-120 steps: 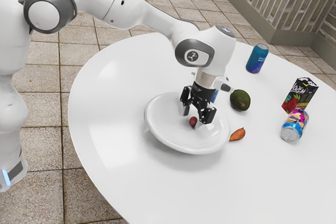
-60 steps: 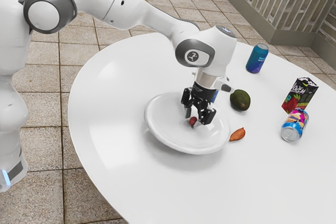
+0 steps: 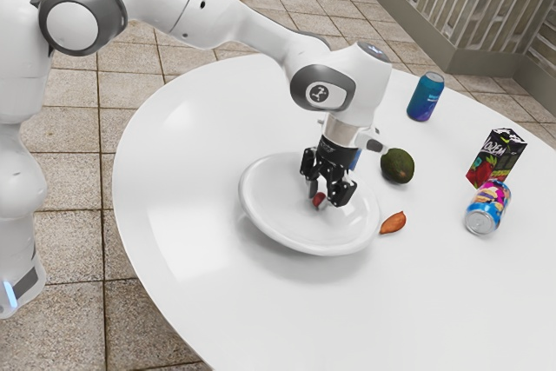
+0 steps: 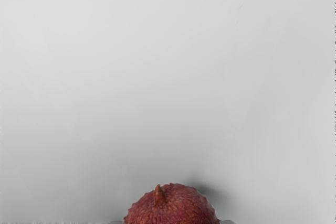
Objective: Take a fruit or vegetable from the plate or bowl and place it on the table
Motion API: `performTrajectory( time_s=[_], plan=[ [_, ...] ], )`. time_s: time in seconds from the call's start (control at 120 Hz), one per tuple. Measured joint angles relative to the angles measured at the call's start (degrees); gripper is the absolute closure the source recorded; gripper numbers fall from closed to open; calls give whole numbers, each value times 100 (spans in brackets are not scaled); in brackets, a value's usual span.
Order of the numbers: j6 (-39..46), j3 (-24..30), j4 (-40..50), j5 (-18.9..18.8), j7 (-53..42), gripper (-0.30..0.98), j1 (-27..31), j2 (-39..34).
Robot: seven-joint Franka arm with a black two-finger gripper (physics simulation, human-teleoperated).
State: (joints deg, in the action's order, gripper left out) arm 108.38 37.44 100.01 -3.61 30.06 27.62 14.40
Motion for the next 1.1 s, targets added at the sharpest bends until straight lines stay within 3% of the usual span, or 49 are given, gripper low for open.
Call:
performTrajectory(
  time_s=[0.217, 0.333, 0.408, 0.608, 0.758, 0.95, 1.1],
  plan=[
    [-72, 7, -330, -79, 39, 53, -69, -32],
    [-133, -12, -932, -171, 53, 53, -560, 57],
    [-163, -356, -1393, -227, 60, 53, -1233, 298],
    [-234, -2211, -2785, -245, 66, 53, -3605, 1358],
    [-215, -2864, -3634, -206, 65, 53, -4640, 2228],
    [-15, -3090, -4170, -78, 61, 52, -4883, 2826],
    [51, -3255, -4156, 247, 28, 21, -4889, 2625]
  ],
)
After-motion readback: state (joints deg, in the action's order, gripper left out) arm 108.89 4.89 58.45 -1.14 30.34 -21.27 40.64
